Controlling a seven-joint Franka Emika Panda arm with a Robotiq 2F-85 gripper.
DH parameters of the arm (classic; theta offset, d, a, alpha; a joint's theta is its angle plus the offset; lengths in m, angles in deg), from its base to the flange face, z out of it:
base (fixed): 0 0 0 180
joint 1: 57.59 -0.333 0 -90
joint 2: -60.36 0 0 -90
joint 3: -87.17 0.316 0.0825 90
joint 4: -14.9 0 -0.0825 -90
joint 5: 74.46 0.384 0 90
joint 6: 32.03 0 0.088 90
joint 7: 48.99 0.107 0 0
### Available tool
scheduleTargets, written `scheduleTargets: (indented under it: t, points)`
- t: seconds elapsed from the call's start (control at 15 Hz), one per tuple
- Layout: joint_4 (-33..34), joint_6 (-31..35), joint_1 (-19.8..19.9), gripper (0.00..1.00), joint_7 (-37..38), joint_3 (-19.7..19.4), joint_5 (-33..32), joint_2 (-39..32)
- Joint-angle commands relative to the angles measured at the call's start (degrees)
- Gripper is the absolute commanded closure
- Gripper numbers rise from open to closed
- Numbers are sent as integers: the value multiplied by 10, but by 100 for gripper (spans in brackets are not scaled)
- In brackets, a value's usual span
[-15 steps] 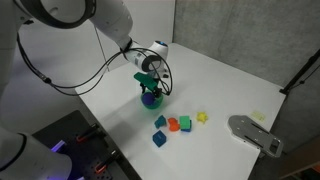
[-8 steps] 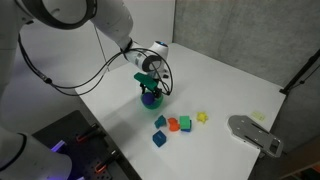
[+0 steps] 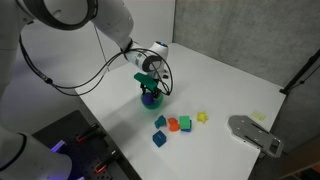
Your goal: Remove the purple ball from the green bowl.
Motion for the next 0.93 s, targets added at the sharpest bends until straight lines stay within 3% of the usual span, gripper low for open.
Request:
scheduleTargets:
  t: [0.0,0.27,0.53,0.6,0.73,0.87]
  points:
    - [8,-23,15,48,-8,8,11,12]
    - [-3,-25,28,54,-8,4,16,44]
    - [-17,21,19,57,51,-37,-7,82]
    - [-27,46,21,8,61,-44,-6,95]
    - [-42,96,8,2,99,-66,-23,112]
    - [-45,94,13,0,106,-66,-22,123]
